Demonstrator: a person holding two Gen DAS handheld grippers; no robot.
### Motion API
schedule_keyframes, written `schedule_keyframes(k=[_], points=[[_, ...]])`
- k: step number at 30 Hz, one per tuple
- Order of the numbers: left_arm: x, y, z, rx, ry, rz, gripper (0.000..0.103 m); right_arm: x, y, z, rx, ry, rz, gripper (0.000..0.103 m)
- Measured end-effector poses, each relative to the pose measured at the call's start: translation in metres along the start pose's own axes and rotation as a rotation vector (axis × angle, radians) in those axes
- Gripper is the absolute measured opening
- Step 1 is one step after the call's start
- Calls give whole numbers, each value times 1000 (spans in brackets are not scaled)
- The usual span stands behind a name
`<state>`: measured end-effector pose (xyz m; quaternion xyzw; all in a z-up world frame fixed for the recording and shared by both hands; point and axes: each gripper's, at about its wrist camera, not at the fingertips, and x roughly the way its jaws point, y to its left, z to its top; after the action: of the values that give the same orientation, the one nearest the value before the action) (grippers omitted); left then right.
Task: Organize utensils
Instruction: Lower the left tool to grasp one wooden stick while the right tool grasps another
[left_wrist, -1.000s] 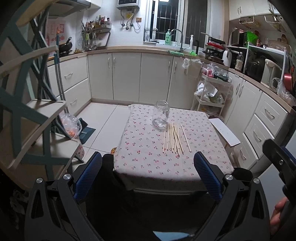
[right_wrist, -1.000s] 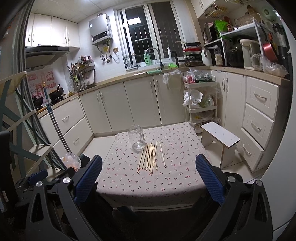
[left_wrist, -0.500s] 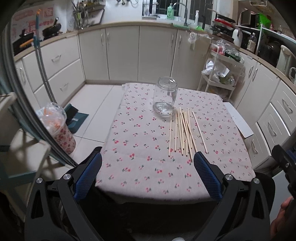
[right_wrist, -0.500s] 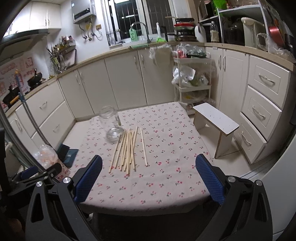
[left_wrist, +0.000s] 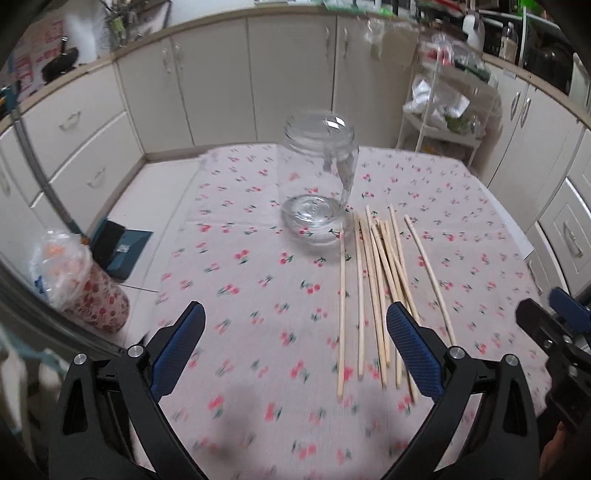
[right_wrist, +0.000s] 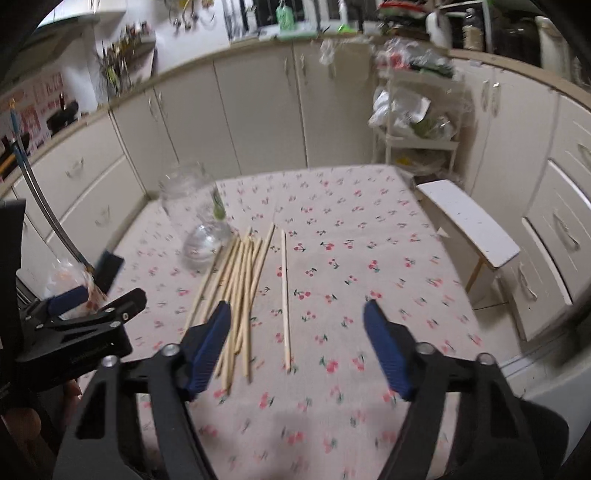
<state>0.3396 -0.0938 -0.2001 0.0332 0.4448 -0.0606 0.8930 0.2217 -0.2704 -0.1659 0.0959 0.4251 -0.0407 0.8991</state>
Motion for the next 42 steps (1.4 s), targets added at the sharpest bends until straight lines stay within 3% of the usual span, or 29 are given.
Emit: schedule_keyframes(k=[5, 8, 13, 15, 20, 23, 28, 32, 34, 38, 42], points=[[47, -9, 19, 20, 26, -8, 90, 55, -5, 21, -17, 73, 26, 45], [68, -9, 26, 14, 45, -10, 89, 80, 0, 30, -42, 102, 45, 45], [87, -10, 30, 14, 69, -23, 87, 112, 10, 41, -91, 137, 36, 38], [93, -11, 32, 20, 76, -28, 87, 122, 13, 44, -115, 150, 33, 29], [104, -14, 35, 25, 87, -35, 82, 136, 14, 45, -172, 165, 23, 18], [112, -15, 36, 26, 98, -49, 72, 136, 9, 45, -184, 158, 20, 8], [119, -32, 35, 91, 86, -35, 52, 132, -2, 43, -167, 146, 27, 6], [121, -42, 39, 120, 65, -84, 25, 130, -7, 41, -153, 139, 43, 6], [123, -45, 43, 120, 86, -127, 5, 130, -8, 41, -139, 137, 54, 6], [126, -33, 50, 61, 148, -220, 4, 131, -13, 41, -107, 134, 81, 6], [123, -16, 46, 16, 174, -254, 4, 130, -14, 40, -85, 133, 98, 6]])
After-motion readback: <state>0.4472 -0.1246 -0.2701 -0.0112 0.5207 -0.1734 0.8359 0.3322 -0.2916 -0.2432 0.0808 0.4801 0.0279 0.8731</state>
